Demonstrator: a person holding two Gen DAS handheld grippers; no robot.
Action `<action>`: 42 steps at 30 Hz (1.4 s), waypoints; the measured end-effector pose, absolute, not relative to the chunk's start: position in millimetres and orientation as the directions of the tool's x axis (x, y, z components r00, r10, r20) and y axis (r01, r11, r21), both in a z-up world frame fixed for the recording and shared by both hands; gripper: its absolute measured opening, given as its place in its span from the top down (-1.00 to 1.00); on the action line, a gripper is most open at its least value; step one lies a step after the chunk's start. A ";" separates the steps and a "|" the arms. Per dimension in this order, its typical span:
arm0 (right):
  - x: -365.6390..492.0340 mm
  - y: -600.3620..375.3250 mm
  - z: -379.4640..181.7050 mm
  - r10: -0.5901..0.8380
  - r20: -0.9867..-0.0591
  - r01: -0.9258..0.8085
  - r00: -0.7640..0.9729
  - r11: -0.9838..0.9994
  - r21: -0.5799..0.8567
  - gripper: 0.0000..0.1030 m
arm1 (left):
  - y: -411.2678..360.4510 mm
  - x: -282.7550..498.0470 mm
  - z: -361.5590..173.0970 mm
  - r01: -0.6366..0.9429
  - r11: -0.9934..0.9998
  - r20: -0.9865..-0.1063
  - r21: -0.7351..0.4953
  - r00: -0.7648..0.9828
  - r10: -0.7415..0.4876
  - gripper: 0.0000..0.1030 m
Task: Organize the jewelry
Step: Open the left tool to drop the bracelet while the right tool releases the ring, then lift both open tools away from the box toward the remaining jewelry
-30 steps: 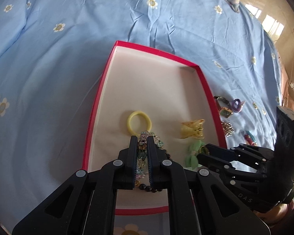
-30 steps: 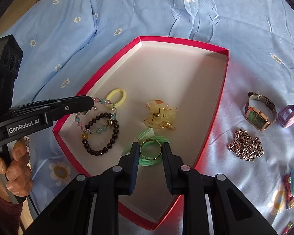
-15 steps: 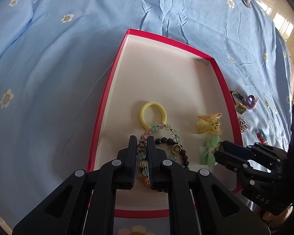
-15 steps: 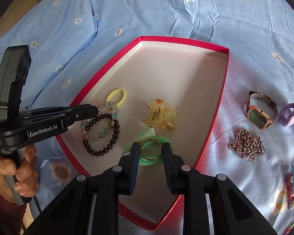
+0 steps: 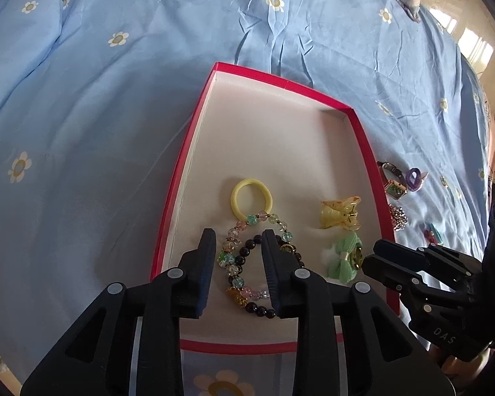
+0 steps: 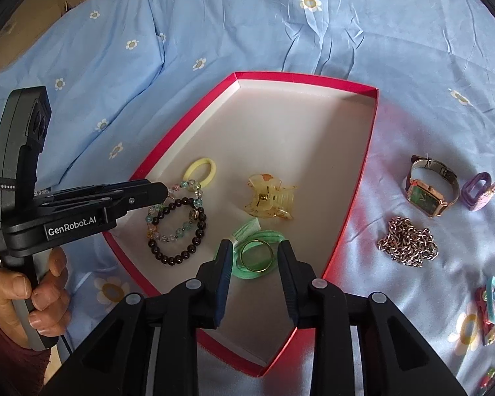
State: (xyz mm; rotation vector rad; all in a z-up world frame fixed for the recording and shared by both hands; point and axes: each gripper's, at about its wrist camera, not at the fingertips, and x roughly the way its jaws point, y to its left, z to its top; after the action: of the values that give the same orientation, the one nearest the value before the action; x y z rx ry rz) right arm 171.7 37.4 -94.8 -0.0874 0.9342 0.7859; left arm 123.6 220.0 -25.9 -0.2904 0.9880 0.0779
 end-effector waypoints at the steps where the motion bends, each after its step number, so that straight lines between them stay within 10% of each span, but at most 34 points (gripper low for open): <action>1: 170.4 34.9 -92.5 0.571 -0.745 -0.638 0.346 0.725 0.259 0.40 | 219.8 121.9 -23.4 -0.196 0.958 -0.828 -0.211 0.556 -0.069 0.44; 42: 103.8 -180.1 -70.1 0.417 -0.713 -0.330 0.564 0.905 0.268 0.20 | 68.2 89.0 1.7 0.105 0.964 -0.806 -0.246 0.530 -0.263 0.05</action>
State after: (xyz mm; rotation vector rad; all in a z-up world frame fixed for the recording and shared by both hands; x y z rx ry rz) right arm 103.8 -180.1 -70.1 0.1081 0.8666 0.4406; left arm 89.0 68.2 1.7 -0.1751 0.9888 -0.2207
